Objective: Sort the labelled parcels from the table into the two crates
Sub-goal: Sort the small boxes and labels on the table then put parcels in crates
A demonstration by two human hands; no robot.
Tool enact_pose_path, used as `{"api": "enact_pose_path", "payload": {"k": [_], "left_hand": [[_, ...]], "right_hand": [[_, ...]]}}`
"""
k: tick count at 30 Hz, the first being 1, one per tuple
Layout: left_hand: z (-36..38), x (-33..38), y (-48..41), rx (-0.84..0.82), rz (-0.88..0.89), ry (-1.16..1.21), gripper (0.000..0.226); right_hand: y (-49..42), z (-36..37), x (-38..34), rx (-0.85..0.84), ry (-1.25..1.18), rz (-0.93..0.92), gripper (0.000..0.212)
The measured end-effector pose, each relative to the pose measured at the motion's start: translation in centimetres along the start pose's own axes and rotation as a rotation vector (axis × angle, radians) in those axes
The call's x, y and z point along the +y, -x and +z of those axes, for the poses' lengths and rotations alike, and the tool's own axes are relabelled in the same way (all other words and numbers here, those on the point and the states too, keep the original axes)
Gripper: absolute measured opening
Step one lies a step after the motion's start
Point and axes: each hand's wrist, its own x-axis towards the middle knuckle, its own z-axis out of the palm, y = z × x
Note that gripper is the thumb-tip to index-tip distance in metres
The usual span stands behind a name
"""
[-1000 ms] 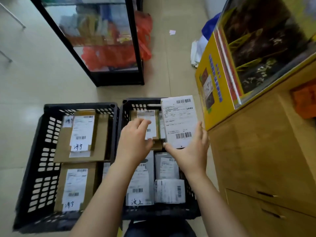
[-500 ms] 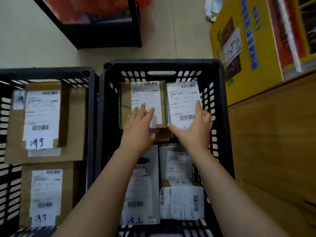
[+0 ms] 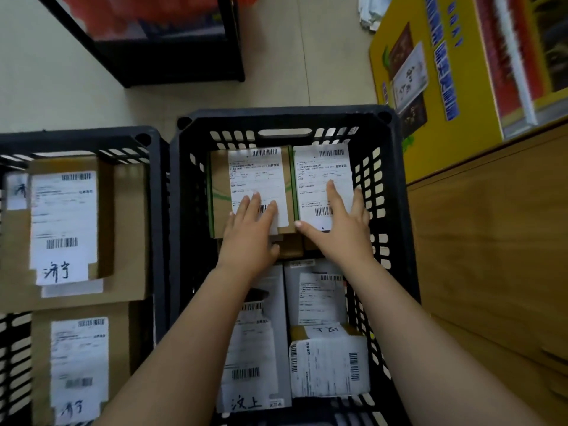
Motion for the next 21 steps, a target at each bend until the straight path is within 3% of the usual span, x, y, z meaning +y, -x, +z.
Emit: {"api": "enact_pose_path", "payload": {"k": [11, 21], "left_hand": [[-11.6, 3.1, 7.8, 0.347, 0.151, 0.099, 0.051], [-20.1, 6.7, 20.8, 0.634, 0.07, 0.194, 0.049]], "right_hand": [[6.7, -11.5, -6.7, 0.057, 0.063, -0.231, 0.056], [18.4, -21.0, -11.4, 0.124, -0.039, -0.509, 0.05]]}}
